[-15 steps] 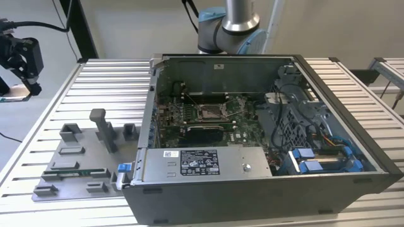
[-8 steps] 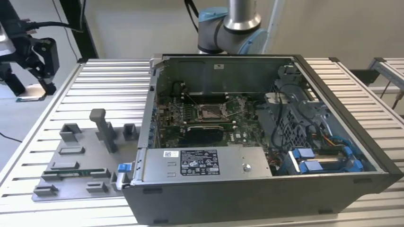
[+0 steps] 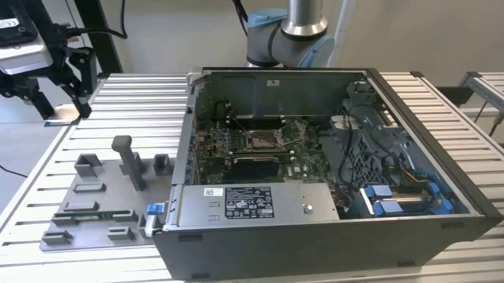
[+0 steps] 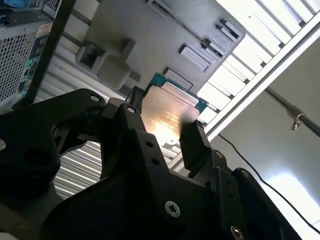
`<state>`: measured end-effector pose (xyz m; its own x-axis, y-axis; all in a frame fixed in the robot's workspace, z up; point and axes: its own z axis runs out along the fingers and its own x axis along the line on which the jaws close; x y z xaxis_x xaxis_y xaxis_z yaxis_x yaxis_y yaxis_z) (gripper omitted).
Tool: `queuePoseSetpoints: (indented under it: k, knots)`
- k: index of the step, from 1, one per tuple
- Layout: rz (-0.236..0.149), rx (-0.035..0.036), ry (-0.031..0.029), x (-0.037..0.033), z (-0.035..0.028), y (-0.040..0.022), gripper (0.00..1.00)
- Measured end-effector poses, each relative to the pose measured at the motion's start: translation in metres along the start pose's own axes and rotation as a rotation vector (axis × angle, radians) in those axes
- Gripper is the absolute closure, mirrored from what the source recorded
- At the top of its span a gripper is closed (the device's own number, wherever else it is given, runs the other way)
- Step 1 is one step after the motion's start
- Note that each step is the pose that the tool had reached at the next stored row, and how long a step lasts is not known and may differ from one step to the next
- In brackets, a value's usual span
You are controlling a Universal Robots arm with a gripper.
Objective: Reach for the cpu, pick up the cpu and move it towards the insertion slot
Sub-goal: 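Pick up the cpu and move it towards the insertion slot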
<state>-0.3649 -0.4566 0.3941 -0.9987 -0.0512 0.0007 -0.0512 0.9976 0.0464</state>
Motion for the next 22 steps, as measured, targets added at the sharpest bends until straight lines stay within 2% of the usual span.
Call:
queuePoseSetpoints:
  k: [3,6,22]
  knots:
    - [0.0,0.0001,0.0001,0.0,0.0,0.0,1.0]
    - [0.0,0.0001,0.0002,-0.0036,-0.0001,-0.0002,1.0]
    - [0.0,0.0001,0.0001,-0.0416,-0.0002,-0.0021,1.0]
